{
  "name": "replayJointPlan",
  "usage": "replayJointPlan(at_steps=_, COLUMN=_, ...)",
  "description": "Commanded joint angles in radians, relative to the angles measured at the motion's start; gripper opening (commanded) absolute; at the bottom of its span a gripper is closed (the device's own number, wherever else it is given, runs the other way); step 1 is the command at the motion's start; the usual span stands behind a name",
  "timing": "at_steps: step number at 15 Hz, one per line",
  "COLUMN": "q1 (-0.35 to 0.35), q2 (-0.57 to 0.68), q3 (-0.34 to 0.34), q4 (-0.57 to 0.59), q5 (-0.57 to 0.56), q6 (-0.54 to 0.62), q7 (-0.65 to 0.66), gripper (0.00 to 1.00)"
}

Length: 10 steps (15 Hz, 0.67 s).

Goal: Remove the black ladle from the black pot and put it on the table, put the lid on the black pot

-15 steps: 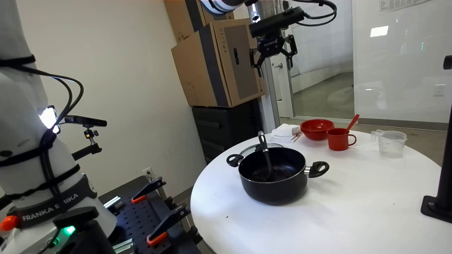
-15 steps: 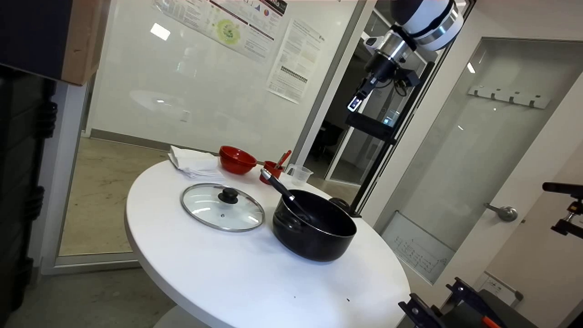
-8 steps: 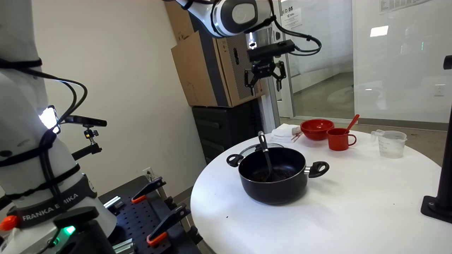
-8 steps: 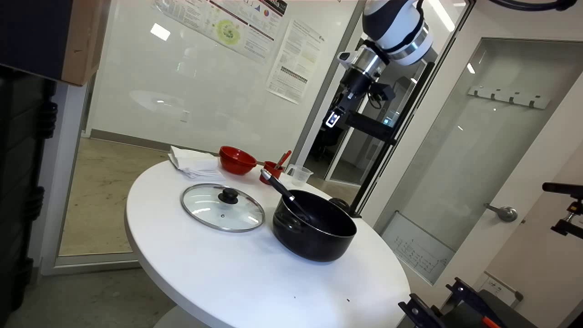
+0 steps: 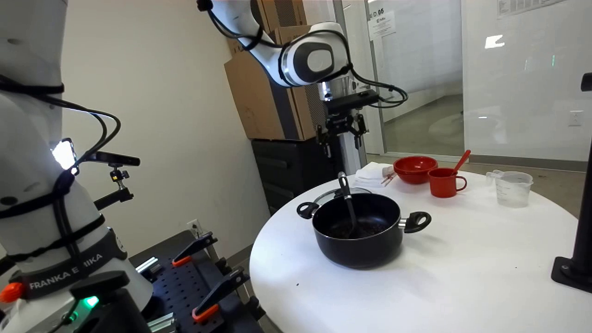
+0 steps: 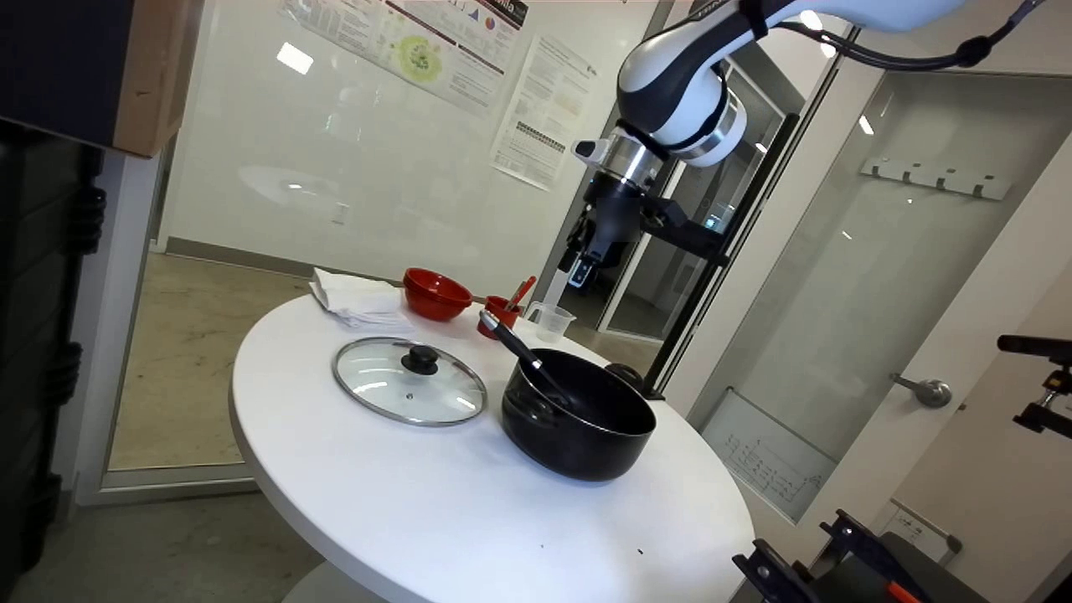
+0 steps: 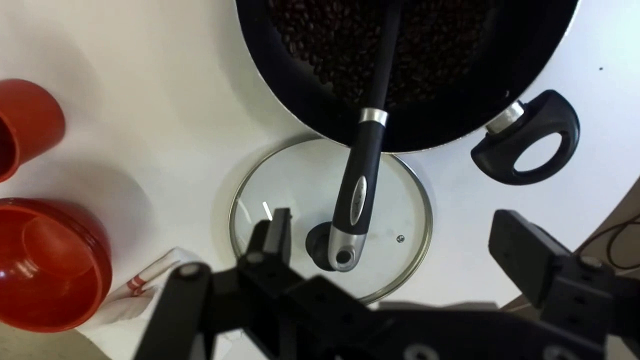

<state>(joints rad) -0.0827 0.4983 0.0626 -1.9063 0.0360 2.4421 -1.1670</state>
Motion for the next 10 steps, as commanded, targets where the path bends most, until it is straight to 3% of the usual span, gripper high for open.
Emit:
replayJointPlan(at_steps=1, q1=0.018, q2=0.048, q3=-0.016, q4=-0.018, q5=-0.086, q6=0.140, q7=0.053, gripper=1.00)
replayJointPlan(at_steps=6, q1=0.057, q2=0.116, q3=-0.055, q4=-0.030, q5=-0.165, q6=0.378, q7=0.240, gripper=1.00)
replayJointPlan(at_steps=10, q1=0.119, q2=0.145, q3=-0.102, q4=-0.032, q5=-0.244, q6=0.410, q7=0.423, gripper=1.00)
